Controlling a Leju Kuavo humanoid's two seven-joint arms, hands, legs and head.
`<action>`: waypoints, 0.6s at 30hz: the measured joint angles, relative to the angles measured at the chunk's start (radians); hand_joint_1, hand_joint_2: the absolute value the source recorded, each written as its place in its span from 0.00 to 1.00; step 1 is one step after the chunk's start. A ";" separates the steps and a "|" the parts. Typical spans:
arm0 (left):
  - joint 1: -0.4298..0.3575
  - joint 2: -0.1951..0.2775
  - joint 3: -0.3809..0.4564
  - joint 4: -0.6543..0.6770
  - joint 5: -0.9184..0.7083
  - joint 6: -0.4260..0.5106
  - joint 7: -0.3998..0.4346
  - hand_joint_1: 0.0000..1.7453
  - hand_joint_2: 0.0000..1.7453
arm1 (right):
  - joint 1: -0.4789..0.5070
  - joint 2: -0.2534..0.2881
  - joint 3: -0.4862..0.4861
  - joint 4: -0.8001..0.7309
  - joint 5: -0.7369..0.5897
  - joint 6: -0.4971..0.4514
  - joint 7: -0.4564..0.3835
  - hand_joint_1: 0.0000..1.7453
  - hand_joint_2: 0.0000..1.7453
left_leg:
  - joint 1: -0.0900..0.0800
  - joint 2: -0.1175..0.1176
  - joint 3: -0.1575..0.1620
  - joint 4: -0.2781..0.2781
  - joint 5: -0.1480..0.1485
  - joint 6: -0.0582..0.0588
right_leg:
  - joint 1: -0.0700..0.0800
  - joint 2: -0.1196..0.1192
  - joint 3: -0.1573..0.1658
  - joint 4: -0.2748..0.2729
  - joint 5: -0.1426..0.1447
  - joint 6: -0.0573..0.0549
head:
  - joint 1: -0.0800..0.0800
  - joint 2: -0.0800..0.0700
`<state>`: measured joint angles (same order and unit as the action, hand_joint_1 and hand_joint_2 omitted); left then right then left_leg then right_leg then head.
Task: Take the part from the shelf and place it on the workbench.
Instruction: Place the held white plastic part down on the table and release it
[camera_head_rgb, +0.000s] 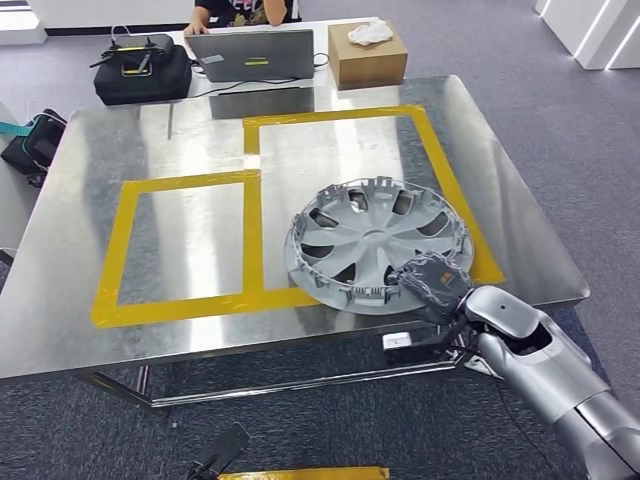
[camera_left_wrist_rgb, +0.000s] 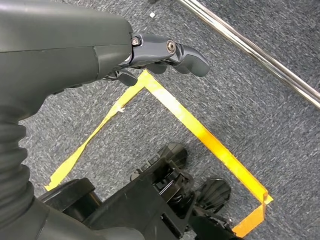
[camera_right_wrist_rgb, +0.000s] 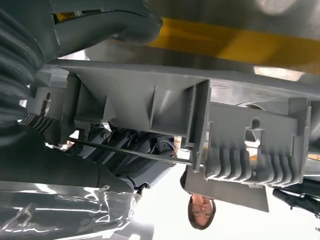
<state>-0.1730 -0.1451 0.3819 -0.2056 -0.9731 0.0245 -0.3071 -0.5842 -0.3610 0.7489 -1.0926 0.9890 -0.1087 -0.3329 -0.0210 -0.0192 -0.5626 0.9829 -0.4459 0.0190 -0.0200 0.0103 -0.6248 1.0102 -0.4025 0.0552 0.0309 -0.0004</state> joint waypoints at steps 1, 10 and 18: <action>0.000 0.000 0.000 0.000 0.002 0.001 0.000 0.00 1.00 | -0.006 -0.002 0.006 0.001 -0.008 0.003 0.005 1.00 1.00 | 0.000 0.000 0.000 0.000 0.000 0.000 | 0.000 0.000 0.000 -0.001 0.000 0.000 | 0.000 0.000; 0.010 0.005 0.000 0.000 0.009 0.000 -0.008 0.00 1.00 | -0.016 -0.025 0.028 0.031 -0.040 0.007 0.033 1.00 1.00 | 0.000 0.000 0.000 0.000 0.000 0.000 | 0.000 0.000 0.001 -0.003 0.001 0.001 | 0.000 0.000; 0.017 0.011 0.000 0.000 0.017 -0.003 -0.011 0.00 1.00 | -0.016 -0.039 0.026 0.053 -0.019 -0.014 0.081 1.00 1.00 | 0.000 0.000 0.000 0.000 0.000 0.000 | 0.000 0.000 0.002 -0.004 0.001 0.001 | 0.000 0.000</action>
<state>-0.1562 -0.1345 0.3815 -0.2056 -0.9559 0.0212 -0.3182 -0.5999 -0.4000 0.7747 -1.0394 0.9700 -0.1224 -0.2520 -0.0211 -0.0193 -0.5629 0.9830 -0.4460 0.0191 -0.0200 0.0103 -0.6232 1.0062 -0.4016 0.0565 0.0309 -0.0004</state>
